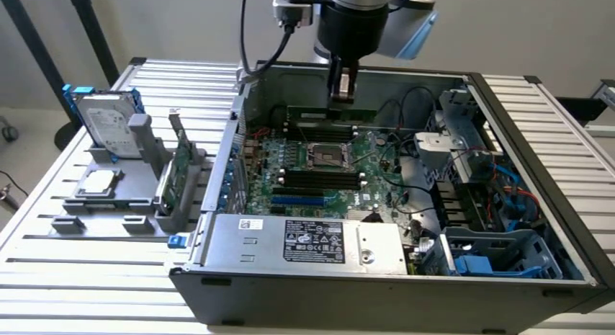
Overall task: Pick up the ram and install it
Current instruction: 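Pick up the ram and move it above insertion slot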
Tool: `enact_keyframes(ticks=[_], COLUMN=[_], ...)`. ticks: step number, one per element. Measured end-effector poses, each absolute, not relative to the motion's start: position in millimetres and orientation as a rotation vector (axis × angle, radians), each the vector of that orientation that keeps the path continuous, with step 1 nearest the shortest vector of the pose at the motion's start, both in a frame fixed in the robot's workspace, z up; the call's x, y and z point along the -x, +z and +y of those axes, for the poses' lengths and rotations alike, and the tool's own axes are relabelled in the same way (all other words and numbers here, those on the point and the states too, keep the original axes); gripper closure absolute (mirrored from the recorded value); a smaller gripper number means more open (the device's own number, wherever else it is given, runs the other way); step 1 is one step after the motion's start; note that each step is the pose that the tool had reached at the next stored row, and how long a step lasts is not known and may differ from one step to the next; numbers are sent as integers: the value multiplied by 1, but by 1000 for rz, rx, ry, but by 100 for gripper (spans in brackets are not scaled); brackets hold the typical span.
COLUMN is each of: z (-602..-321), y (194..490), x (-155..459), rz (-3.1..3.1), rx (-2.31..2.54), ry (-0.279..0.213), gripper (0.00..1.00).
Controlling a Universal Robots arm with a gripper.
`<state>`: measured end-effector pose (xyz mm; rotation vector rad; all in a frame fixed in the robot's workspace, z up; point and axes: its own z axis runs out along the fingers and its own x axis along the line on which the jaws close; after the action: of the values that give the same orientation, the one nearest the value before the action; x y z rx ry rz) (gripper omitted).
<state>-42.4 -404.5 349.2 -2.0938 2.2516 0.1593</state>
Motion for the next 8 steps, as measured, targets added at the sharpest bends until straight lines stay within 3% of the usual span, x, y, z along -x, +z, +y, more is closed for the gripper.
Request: enact_keyframes(ticks=[5, 8], z=[-403, -394], y=[342, 337], x=[42, 42], rz=[2285, 2301], rx=[2064, 2077], ry=[149, 118], gripper=[86, 86])
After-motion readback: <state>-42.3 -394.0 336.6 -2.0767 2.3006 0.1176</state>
